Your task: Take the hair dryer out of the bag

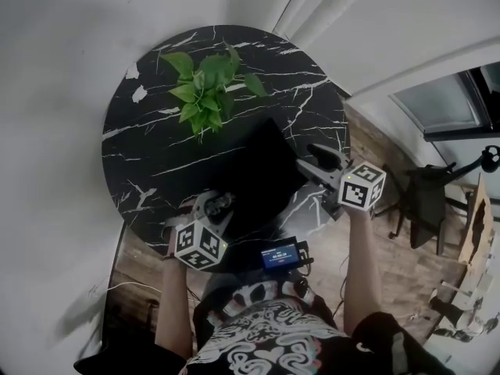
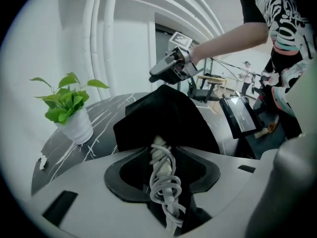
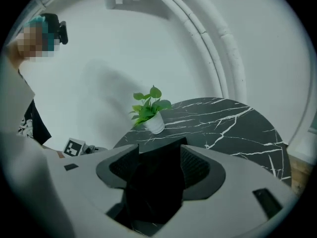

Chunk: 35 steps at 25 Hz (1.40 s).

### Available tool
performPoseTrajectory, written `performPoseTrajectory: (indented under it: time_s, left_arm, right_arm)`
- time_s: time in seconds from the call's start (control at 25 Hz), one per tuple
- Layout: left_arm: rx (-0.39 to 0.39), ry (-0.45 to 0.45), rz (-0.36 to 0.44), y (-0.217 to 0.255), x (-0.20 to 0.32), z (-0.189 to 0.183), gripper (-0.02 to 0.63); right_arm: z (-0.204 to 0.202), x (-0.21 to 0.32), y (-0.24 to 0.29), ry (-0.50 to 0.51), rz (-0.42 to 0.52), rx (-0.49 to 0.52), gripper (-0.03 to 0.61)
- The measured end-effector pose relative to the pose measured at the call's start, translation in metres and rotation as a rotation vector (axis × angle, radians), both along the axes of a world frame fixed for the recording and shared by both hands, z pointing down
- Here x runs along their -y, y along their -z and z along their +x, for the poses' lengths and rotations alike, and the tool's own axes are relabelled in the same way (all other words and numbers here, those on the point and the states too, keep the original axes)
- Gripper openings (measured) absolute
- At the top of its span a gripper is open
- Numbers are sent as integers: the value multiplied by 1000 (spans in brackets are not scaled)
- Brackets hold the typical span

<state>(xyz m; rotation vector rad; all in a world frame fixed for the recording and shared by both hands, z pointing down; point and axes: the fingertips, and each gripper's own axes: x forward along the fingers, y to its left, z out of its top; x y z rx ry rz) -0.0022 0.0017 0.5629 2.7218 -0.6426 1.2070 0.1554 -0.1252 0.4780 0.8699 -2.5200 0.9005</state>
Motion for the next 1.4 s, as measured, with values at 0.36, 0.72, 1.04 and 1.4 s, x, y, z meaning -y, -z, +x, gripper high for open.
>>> performPoseTrajectory:
  time_s: [0.36,0.72,1.04,1.4]
  left_arm:
    - [59,-25,-43,-20,0,6,202]
    - [85,-61,-73,-39,6,15,238]
    - [63,-39,-78,-31,7,9,219]
    - [99,-37,-96,-32,-6,-19,215]
  right_arm:
    - [-29,23,-57,-41,-86,-61,227]
    - [-13,18,-122,-133,-201,-247,196]
    - [-1,21,-126,-109,-132,-373,32]
    - [2,23,-127,-109,-114,-392,31]
